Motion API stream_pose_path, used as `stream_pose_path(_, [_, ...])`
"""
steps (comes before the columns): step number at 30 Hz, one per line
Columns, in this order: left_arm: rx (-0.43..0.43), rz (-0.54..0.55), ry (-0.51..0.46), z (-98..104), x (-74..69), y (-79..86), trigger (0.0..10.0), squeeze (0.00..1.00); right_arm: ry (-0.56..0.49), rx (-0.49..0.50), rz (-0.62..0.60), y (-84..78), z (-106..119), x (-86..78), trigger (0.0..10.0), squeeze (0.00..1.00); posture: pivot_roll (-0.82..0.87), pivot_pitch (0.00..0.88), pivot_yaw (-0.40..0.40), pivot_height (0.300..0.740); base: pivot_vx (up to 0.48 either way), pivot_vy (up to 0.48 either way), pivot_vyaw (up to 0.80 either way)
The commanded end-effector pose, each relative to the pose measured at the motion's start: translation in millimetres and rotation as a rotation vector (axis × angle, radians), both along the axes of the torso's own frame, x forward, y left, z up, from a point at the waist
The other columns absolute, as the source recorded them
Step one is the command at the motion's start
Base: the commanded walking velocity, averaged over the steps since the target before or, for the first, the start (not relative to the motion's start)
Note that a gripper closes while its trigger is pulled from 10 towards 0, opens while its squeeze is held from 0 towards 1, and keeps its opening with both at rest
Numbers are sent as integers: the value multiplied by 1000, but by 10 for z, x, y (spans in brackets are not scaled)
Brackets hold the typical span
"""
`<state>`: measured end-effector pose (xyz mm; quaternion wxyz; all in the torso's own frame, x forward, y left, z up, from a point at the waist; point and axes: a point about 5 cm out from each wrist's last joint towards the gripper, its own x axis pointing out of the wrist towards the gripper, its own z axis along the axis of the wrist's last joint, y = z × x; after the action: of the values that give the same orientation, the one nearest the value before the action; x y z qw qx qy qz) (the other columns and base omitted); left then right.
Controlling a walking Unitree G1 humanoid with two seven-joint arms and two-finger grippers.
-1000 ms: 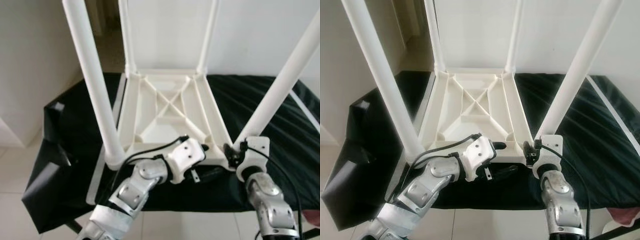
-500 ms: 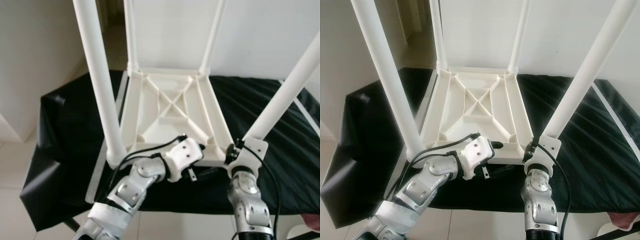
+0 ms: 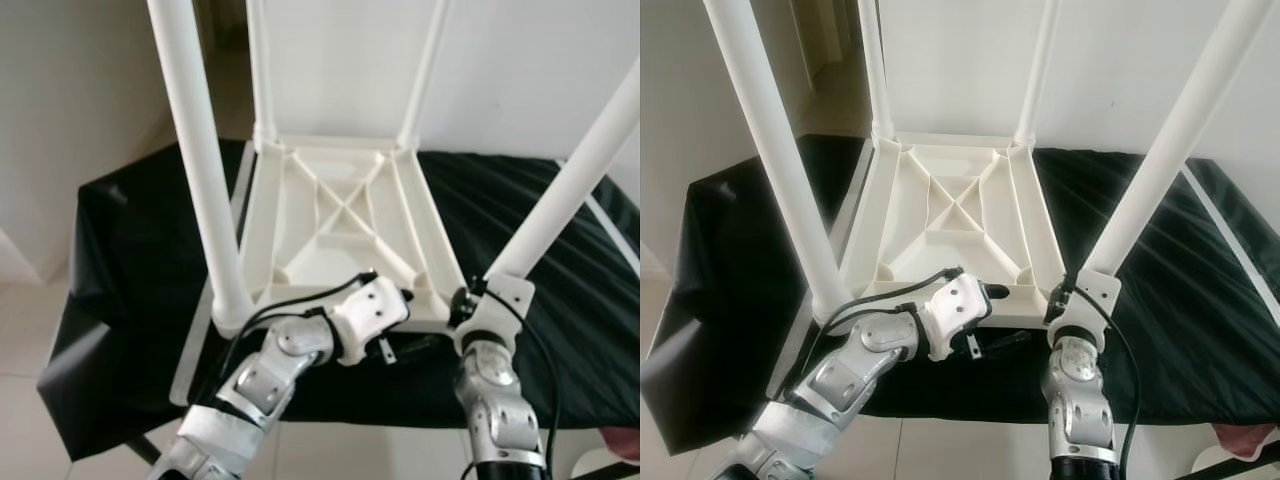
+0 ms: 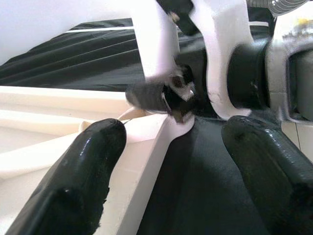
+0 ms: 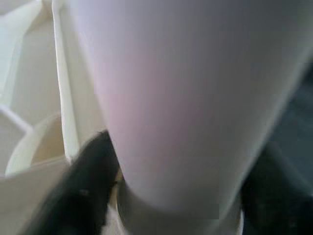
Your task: Building children table
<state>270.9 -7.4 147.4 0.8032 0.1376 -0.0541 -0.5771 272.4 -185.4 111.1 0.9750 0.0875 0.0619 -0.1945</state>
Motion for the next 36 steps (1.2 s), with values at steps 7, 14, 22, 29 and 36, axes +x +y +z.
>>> stream_pose_path(7, [5, -5, -8, -8, -18, -21, 10000, 0, -43, 11, 75, -71, 7, -77, 10000, 1000, 4, 0, -44, 740, 0, 0, 0])
stream_pose_path(14, [16, -4, -5, -33, -16, 1, 10000, 0, -33, -42, 144, -153, -14, -110, 10000, 1000, 2, 0, -39, 740, 0, 0, 0])
stream_pose_path(22, [25, -8, -9, -32, -11, -3, 10000, 0, -61, -140, 334, -327, 88, -52, 10000, 0, -4, 0, -34, 740, 0, 0, 0])
stream_pose_path(29, [21, -6, -7, -29, -11, -16, 10000, 0, -58, -218, 521, -363, 180, 57, 10000, 0, -9, 0, -32, 740, 0, 0, 0])
stream_pose_path(36, [18, 4, -16, -2, 28, -16, 10000, 0, -57, -269, 731, -272, 240, 89, 10000, 0, -3, 0, -33, 740, 0, 0, 0])
